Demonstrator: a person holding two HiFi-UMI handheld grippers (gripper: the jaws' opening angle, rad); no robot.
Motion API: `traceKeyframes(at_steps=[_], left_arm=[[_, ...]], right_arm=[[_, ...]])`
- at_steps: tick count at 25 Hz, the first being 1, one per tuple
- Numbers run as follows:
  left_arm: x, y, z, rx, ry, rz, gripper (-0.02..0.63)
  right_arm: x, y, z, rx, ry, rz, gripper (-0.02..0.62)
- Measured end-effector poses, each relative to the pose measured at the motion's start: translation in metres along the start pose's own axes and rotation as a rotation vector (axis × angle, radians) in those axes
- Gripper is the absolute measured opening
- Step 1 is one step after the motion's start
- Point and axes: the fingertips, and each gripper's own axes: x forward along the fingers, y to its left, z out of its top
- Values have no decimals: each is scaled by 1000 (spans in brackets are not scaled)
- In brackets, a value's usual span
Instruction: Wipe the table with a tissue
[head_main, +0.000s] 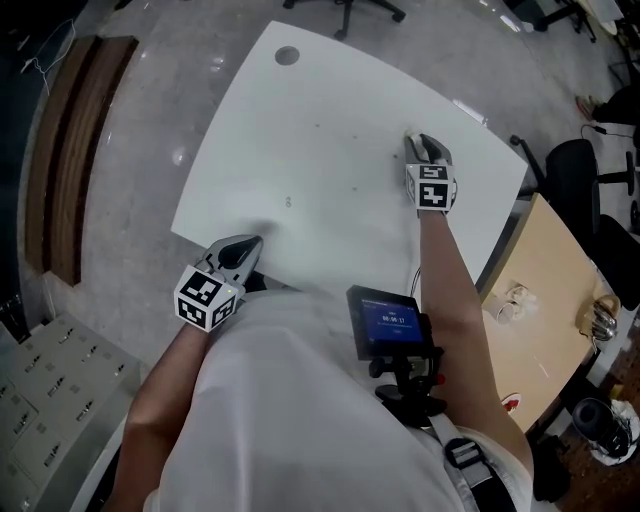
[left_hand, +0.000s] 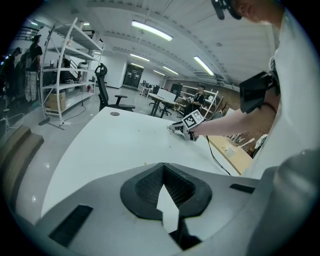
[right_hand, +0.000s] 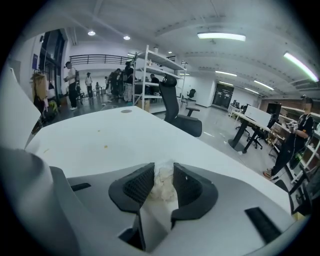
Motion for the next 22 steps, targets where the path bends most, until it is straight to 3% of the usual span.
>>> traceKeyframes(at_steps=[6, 12, 16, 19, 22], left_arm=[[8, -8, 9, 30, -9, -42, 5], [9, -14, 7, 47, -5, -69, 5], [15, -24, 7, 66, -5, -103, 5], [21, -33, 8, 86, -3, -132, 5], [26, -40, 10, 102, -5, -159, 5]], right_arm=[[-19, -21, -21, 108, 9, -66, 118], [-51, -43, -55, 162, 90, -171, 117], [-71, -41, -76, 248, 142, -173, 117], [-87, -33, -84, 413, 113, -114, 117], [-117, -41, -83, 680, -63, -109, 117]])
